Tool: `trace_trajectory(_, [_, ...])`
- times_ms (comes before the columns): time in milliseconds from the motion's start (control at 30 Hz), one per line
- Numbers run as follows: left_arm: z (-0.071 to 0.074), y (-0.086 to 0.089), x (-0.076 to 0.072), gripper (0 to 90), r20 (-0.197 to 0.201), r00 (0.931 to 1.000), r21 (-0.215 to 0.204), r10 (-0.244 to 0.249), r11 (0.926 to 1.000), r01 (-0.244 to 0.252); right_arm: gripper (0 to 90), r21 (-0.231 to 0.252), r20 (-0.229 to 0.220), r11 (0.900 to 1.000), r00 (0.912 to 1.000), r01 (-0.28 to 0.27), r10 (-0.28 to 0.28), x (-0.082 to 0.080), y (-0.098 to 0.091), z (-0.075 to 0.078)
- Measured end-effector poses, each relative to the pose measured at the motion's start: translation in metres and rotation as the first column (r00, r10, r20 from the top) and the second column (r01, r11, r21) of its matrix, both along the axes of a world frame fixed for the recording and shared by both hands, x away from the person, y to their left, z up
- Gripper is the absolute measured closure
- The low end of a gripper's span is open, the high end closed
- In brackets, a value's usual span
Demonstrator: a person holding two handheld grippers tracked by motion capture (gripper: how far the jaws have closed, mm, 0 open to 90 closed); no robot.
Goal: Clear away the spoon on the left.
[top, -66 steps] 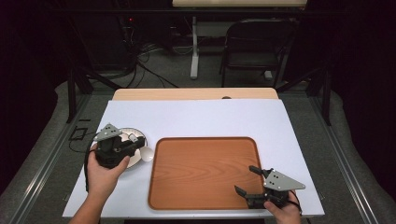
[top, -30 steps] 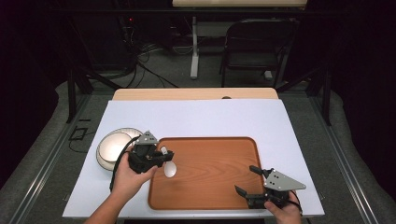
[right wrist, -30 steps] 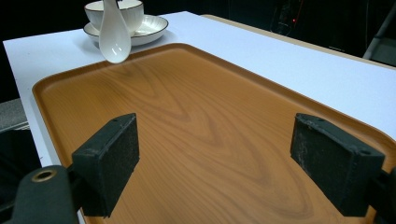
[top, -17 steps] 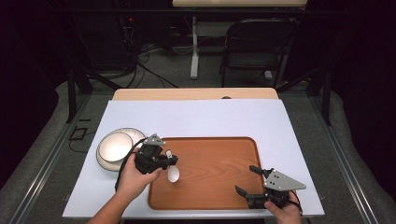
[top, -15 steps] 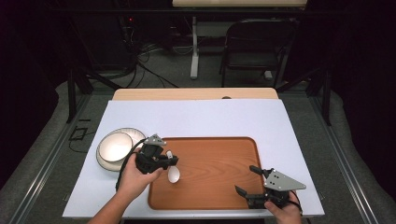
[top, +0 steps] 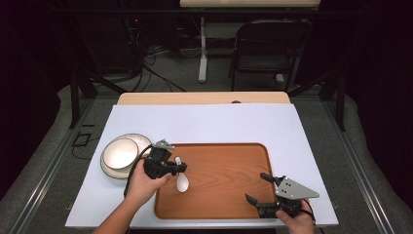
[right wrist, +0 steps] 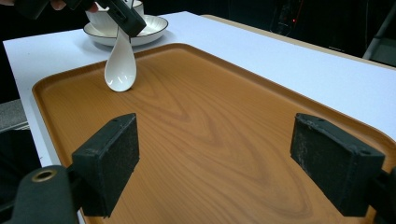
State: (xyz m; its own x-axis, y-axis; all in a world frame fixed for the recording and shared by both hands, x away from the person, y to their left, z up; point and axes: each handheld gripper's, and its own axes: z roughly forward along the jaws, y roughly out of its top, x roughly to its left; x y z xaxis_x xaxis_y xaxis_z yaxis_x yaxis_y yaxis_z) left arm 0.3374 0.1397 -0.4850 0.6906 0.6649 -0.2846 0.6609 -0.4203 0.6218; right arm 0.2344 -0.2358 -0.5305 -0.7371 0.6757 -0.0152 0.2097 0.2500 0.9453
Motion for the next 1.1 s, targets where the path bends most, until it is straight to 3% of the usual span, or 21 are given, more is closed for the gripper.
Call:
trace_trajectory(400, [-0.007, -0.001, 0.014, 82.6, -0.056, 0.9945, -0.01, 0.089, 0.996, -0.089, 15.4, 0.002, -0.001, 1.0, 1.0, -0.001, 0.001, 0.0, 0.0, 0.0])
trace_trajectory(667, [-0.017, 0.002, 0.027, 79.5, -0.106, 0.9791, -0.014, 0.173, 0.9843, -0.176, 15.4, 0.003, -0.002, 1.0, 1.0, -0.003, 0.003, 0.0, 0.0, 0.0])
trace_trajectory(1100, [-0.036, 0.007, 0.042, 76.0, -0.168, 0.957, -0.022, 0.237, 0.9696, -0.244, 15.4, 0.005, -0.006, 1.0, 1.0, -0.002, 0.002, 0.0, 0.0, -0.001])
